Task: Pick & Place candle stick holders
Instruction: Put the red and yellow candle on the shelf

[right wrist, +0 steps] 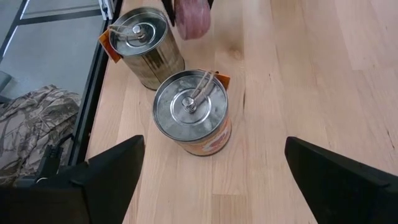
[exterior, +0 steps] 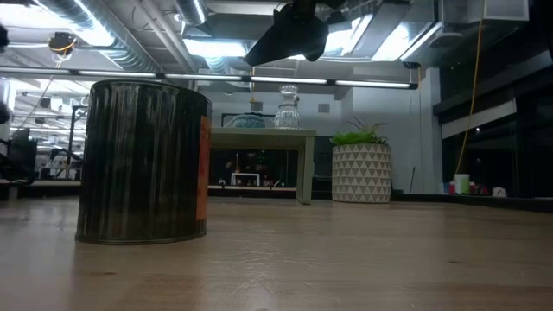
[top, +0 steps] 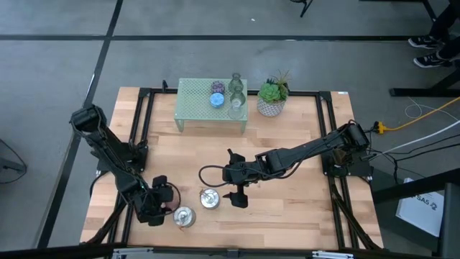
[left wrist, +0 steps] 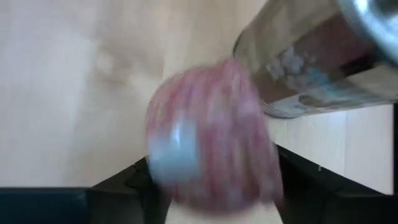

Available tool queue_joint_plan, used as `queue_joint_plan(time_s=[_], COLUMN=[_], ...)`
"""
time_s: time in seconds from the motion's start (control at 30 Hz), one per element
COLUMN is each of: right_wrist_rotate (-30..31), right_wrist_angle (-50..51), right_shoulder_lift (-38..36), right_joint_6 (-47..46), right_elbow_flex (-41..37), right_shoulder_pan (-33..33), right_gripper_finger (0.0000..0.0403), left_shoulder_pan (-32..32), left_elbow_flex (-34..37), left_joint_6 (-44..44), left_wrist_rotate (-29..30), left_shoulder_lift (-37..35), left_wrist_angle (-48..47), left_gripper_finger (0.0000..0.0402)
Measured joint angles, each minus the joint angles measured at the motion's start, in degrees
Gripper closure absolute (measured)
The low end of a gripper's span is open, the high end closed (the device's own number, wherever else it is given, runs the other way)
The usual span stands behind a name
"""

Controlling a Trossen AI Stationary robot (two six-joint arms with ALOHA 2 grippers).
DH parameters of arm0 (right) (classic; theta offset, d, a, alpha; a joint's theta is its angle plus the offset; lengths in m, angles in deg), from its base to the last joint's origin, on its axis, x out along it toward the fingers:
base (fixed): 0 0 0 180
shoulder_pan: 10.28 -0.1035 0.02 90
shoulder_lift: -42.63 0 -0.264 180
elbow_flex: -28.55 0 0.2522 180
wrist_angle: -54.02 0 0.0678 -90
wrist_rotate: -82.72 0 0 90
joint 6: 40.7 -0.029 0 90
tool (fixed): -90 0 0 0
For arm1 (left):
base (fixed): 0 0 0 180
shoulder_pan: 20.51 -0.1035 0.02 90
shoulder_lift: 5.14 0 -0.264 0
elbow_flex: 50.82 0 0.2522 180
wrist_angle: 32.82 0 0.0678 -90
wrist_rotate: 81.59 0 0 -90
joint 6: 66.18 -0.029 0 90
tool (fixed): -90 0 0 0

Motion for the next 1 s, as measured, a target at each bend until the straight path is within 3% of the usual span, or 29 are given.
queue_joint_plan(time_s=[0.2, 0.43, 0.63, 0.83, 1.0], right_wrist_rotate=[0.0, 0.0, 0.0, 0.0, 0.0], right_wrist_angle=[0.0, 0.0, 0.0, 0.0, 0.0], right_shoulder_lift=[0.0, 0.0, 0.0, 0.0, 0.0], right_joint_6=[0.0, 0.0, 0.0, 0.0, 0.0], right_elbow_flex=[0.0, 0.0, 0.0, 0.0, 0.0], right_shoulder_pan=[0.0, 0.0, 0.0, 0.0, 0.0], right_gripper_finger=[0.0013, 0.0013, 0.0013, 0.0013, 0.0013], left_shoulder_pan=[0.0, -1.5, -4.3, -7.1, -10.2], left_elbow_flex=[0.0, 0.0, 0.0, 0.0, 0.0], left_joint_6=[-0.4, -1.1, -3.5, -1.2, -1.6], left_wrist_rotate=[2.0, 4.1, 4.6, 7.4, 12.0], left_shoulder_lift=[-5.2, -5.6, -7.6, -15.3, -23.4], left_wrist_angle=[-2.7, -3.0, -6.4, -14.9, -16.6], left_gripper_finger=[0.0220, 0.0202, 0.0226, 0.0226, 0.0226])
